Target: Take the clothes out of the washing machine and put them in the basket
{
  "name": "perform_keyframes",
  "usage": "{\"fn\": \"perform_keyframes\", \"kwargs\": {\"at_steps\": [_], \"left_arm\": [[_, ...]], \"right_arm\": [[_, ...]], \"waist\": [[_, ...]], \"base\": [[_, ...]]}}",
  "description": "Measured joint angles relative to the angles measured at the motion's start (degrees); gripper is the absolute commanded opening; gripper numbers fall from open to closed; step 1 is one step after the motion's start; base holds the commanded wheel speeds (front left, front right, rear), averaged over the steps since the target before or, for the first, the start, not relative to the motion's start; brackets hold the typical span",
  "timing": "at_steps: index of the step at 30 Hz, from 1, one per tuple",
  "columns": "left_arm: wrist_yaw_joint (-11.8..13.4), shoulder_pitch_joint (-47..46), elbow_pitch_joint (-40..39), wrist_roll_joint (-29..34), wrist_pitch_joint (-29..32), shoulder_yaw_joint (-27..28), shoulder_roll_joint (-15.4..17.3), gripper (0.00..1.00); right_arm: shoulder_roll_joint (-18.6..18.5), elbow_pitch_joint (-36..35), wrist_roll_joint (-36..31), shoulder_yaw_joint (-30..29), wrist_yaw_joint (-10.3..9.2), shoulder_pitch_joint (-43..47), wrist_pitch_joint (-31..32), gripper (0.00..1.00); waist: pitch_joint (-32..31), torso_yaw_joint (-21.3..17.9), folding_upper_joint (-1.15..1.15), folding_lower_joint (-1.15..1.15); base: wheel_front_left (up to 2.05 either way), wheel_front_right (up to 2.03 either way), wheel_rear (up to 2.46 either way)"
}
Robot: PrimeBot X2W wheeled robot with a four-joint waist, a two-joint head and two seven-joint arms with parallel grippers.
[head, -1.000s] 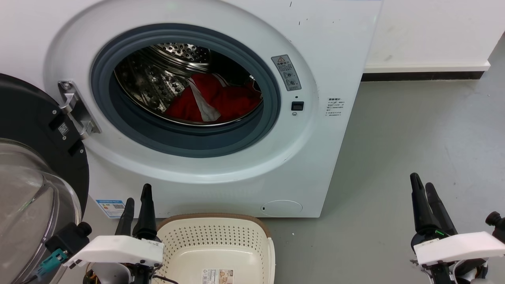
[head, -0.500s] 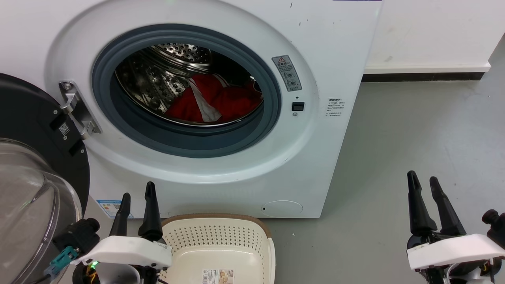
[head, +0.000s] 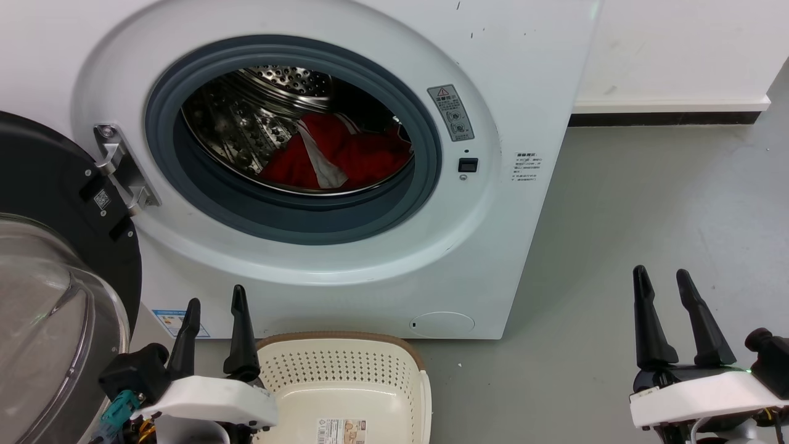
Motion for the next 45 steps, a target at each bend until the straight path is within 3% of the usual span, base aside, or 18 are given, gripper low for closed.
{"fn": "perform_keyframes", "kwargs": {"at_steps": [16,45], "left_arm": [[0.21,1.18,-0.96,8.9,-2.24,-0.45,-0.13,1.0],[-1.55,3.08,-2.24,23.16,-5.59,1.16,-1.97,1.0]], "right_arm": [[-0.02,-1.3,-9.39,0.1,0.0,1.19,-2.25,1.0],[-0.05,-3.89,-22.71,0.52,0.01,2.66,-5.61,1.0]], "waist": [[0.31,0.27,0.0,0.0],[0.44,0.29,0.0,0.0]], "base": [[0.0,0.0,0.0],[0.0,0.0,0.0]]}}
